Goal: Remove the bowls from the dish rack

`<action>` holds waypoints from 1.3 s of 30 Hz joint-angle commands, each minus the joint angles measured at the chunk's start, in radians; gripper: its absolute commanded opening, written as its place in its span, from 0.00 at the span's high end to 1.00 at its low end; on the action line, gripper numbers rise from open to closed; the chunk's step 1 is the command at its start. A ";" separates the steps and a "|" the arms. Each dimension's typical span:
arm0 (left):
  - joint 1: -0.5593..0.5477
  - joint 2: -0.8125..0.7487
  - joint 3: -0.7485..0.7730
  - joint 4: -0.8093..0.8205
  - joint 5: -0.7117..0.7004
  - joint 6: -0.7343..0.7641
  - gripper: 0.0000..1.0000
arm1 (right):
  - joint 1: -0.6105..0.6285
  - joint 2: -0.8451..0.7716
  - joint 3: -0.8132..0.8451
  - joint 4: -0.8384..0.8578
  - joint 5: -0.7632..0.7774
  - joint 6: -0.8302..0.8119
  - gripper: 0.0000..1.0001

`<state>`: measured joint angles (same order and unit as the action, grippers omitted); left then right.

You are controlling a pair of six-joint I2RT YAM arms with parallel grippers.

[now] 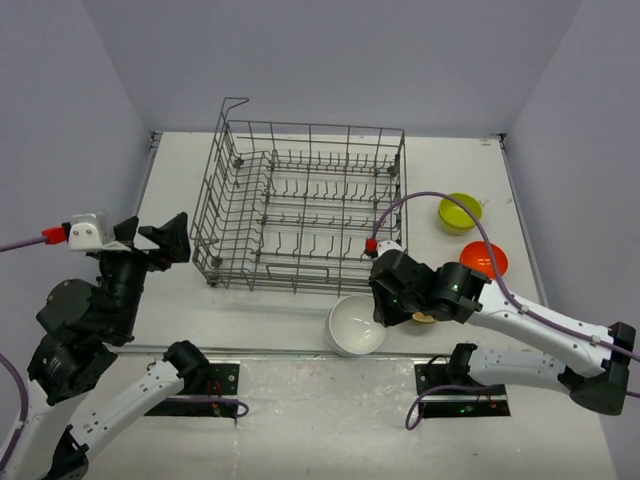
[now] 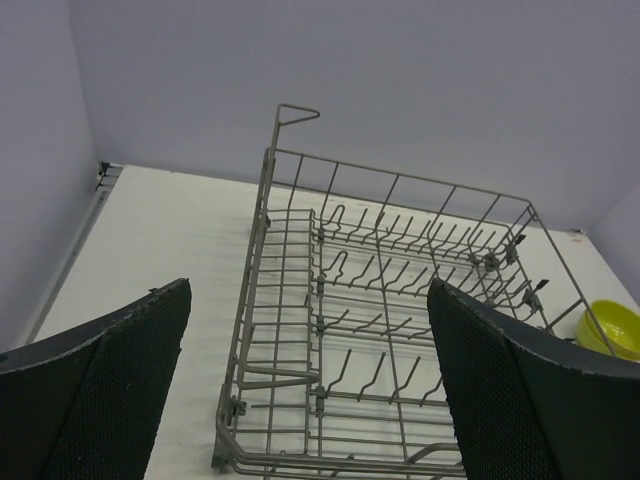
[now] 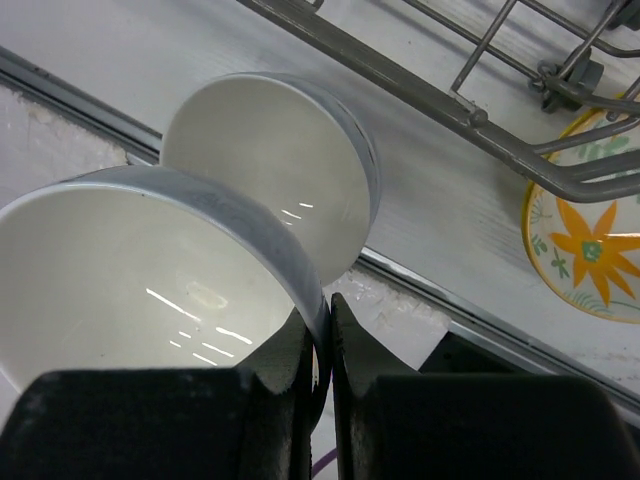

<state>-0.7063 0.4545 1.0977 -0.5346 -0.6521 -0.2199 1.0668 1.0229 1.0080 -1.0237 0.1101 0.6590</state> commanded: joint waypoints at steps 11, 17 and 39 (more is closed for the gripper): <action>0.004 -0.066 -0.188 0.001 -0.061 -0.055 0.00 | -0.001 0.117 -0.031 0.195 0.019 0.062 1.00; 0.004 -0.117 -0.252 0.016 -0.080 -0.065 0.00 | -0.005 0.154 -0.065 0.205 0.016 0.064 0.98; 0.004 -0.040 -0.257 -0.007 -0.064 -0.072 0.00 | -0.042 0.077 -0.120 0.202 0.043 0.080 0.64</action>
<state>-0.7063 0.4034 0.8429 -0.5484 -0.7158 -0.2710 1.0325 1.1389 0.8913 -0.8261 0.1143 0.7200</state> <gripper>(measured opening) 0.997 0.355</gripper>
